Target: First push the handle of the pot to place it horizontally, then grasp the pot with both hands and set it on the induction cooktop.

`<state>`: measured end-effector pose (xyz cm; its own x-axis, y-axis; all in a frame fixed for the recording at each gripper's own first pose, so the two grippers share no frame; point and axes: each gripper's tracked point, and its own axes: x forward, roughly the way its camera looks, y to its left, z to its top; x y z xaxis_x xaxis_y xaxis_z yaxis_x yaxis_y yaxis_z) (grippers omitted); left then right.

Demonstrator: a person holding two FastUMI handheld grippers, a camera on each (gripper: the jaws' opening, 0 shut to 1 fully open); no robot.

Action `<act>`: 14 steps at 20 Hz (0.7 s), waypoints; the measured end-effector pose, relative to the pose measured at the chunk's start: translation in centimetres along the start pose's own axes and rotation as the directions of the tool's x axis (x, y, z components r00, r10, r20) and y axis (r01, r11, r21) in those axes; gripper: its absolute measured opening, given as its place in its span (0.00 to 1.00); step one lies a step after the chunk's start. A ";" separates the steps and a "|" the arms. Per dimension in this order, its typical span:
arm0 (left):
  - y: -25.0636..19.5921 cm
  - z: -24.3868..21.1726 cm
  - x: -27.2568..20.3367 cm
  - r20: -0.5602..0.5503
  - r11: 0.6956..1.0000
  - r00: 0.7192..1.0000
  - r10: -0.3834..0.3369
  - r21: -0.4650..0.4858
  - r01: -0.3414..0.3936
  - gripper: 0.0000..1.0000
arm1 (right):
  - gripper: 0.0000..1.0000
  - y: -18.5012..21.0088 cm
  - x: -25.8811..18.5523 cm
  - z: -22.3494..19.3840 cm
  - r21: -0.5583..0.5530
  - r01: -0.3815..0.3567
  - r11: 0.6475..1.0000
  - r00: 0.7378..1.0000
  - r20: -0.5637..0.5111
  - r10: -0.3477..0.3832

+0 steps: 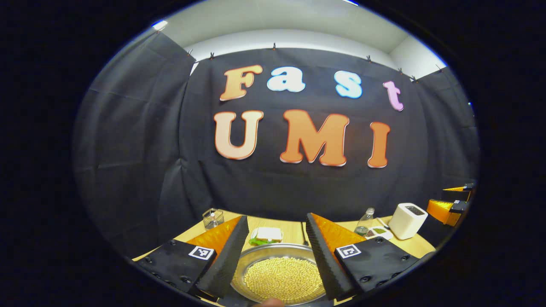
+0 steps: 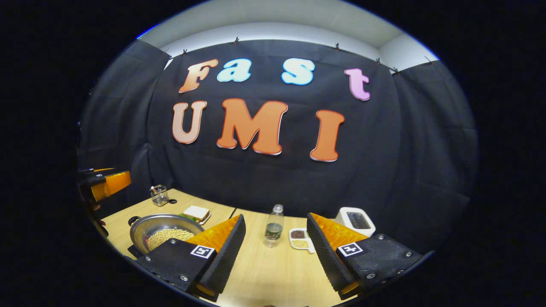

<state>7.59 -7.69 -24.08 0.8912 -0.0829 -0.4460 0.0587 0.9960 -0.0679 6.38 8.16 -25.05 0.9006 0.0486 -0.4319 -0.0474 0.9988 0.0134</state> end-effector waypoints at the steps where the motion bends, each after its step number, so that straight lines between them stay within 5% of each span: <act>1: -0.8 1.3 -0.7 0.026 1.000 1.000 -0.010 0.003 0.010 0.92 | 0.89 -1.6 -0.8 1.1 -0.018 0.023 1.000 0.999 0.032 -0.023; 14: -2.7 13.0 -10.9 0.248 0.997 0.968 -0.023 -0.063 0.040 0.94 | 0.89 -14.6 -10.2 10.7 -0.016 0.118 0.993 0.975 0.192 -0.113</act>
<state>3.54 -9.00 -7.41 0.9734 -0.0946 -0.2087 0.0657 0.9878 -0.1414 2.56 -6.78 -11.20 0.9662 -0.0635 -0.2499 0.0520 0.9973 -0.0525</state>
